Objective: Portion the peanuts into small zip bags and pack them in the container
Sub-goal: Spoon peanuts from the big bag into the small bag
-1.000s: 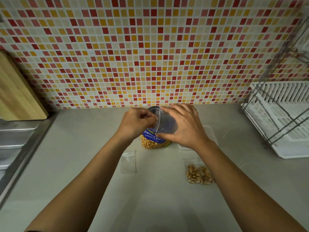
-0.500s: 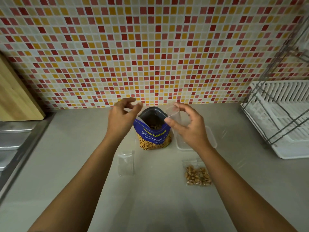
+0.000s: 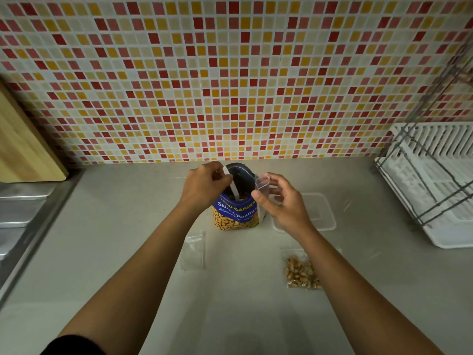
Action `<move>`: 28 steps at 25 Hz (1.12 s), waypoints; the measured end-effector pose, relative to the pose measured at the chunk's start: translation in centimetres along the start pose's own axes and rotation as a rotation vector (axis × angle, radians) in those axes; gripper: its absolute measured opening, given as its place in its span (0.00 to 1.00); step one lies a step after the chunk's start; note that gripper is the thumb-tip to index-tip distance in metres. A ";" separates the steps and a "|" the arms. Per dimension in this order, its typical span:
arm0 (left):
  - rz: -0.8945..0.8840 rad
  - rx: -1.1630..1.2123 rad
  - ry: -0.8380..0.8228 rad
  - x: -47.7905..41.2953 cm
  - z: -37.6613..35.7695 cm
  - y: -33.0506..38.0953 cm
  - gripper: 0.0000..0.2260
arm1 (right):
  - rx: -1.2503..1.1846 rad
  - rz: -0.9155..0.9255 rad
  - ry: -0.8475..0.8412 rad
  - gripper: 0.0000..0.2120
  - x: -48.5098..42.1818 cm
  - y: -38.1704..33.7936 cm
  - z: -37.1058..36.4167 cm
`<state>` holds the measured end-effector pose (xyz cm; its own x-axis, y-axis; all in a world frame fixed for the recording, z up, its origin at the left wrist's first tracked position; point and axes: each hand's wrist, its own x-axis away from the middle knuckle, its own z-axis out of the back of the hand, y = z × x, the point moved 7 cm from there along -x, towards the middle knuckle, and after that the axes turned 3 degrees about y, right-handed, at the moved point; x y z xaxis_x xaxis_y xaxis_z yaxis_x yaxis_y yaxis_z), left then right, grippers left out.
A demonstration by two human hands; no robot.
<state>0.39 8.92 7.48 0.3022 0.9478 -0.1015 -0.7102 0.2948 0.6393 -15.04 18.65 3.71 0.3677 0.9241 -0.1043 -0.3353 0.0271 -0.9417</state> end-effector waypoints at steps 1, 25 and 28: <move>-0.018 -0.018 0.011 -0.2 0.2 0.3 0.07 | 0.001 0.002 -0.001 0.26 -0.1 0.0 0.0; 0.251 0.276 -0.041 -0.5 -1.1 -2.4 0.09 | 0.005 0.005 -0.049 0.31 -0.8 0.3 0.8; 0.279 0.343 -0.023 -0.5 -0.4 -2.7 0.10 | -0.006 -0.006 -0.076 0.31 -0.8 0.3 0.7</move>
<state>1.89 7.70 5.52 0.1457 0.9813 0.1258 -0.5161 -0.0331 0.8559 -16.04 18.22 3.76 0.3026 0.9503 -0.0738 -0.3277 0.0310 -0.9443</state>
